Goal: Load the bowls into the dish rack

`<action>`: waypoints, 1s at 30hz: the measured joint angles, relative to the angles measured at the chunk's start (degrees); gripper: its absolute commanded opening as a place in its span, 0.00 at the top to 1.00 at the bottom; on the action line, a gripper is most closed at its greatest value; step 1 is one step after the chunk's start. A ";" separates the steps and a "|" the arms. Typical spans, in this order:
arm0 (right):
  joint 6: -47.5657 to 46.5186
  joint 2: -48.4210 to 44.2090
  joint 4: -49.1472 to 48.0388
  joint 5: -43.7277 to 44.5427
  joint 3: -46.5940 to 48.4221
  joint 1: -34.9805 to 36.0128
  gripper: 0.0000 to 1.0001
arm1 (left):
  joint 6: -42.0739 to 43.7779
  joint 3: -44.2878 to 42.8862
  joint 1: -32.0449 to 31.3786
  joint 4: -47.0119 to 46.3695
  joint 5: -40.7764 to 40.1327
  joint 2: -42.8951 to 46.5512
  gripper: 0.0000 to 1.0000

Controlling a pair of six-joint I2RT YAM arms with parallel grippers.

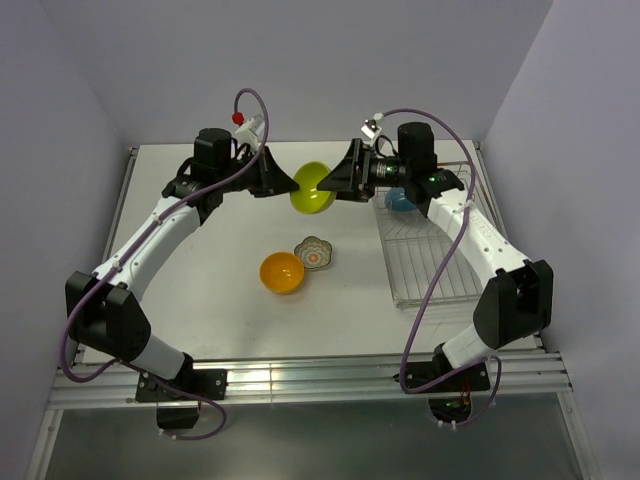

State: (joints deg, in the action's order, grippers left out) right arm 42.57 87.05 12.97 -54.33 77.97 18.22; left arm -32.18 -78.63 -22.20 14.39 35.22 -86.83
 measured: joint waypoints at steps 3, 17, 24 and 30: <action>0.00 0.00 -0.07 -0.04 -0.42 0.02 0.48 | 0.00 0.42 0.02 0.00 0.02 0.07 1.00; -3.30 -0.11 1.81 0.46 -0.55 -0.15 1.00 | 0.13 0.61 0.00 -0.42 1.07 0.07 0.45; -6.45 -1.05 4.48 1.86 -0.52 -1.51 1.00 | 0.09 0.61 0.00 -0.33 1.66 0.07 0.24; -12.39 -3.26 9.55 4.17 -0.42 -5.07 1.00 | 0.61 0.61 0.00 0.20 1.62 0.07 0.01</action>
State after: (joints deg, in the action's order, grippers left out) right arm 30.17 83.79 22.52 -50.15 77.56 13.15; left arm -31.57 -78.02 -22.20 14.59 36.84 -86.76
